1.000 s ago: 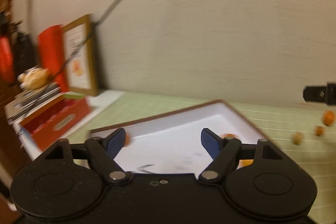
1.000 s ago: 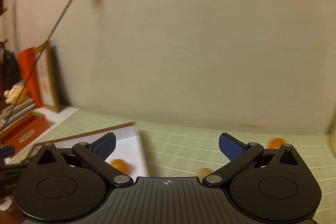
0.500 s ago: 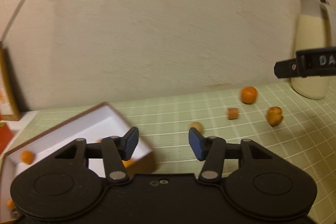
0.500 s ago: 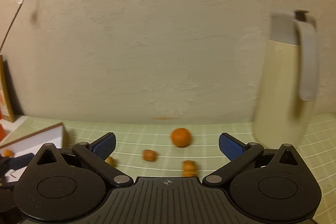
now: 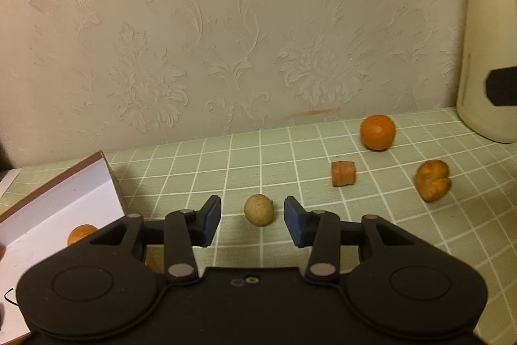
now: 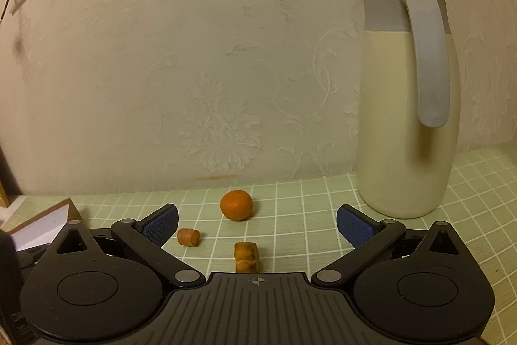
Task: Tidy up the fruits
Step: 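Move the left tool to the small beige round fruit and close on it, then close the right tool on the orange-brown cube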
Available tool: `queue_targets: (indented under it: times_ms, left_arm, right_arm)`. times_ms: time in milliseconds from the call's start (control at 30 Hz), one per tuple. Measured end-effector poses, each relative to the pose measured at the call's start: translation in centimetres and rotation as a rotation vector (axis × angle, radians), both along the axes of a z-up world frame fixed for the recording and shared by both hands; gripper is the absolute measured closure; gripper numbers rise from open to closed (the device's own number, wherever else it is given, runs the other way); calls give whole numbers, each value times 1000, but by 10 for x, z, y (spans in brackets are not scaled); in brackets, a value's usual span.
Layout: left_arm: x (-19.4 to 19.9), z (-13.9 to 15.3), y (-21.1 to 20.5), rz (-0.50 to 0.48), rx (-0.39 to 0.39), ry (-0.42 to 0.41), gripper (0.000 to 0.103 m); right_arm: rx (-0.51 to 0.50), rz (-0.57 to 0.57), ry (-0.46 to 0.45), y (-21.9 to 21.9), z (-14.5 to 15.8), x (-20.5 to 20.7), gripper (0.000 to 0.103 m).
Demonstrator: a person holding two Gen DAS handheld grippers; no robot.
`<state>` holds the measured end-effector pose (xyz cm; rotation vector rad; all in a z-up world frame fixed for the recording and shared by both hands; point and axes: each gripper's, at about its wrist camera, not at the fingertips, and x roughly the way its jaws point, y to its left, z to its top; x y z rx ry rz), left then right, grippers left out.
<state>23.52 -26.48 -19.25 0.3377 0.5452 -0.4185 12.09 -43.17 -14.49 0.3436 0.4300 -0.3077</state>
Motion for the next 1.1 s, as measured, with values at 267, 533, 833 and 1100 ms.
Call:
queue_targets:
  times_ms: [267,533,833,1100]
  left_arm:
    - [12,-10,-6,21,-1,31,68]
    - [16,-17,-9,20,-5,56,74]
    - [19,-20,-8,26,-13,71,79]
    - [19,-21,-7,26,-30,75,89]
  right_arm:
    - [-14,28,19,4,-3,6,0]
    - [2,40,19,4,-7,9,0]
    - [-11,27,21,5,-7,9,0]
    - [-18,11,34,5,-8,11,0]
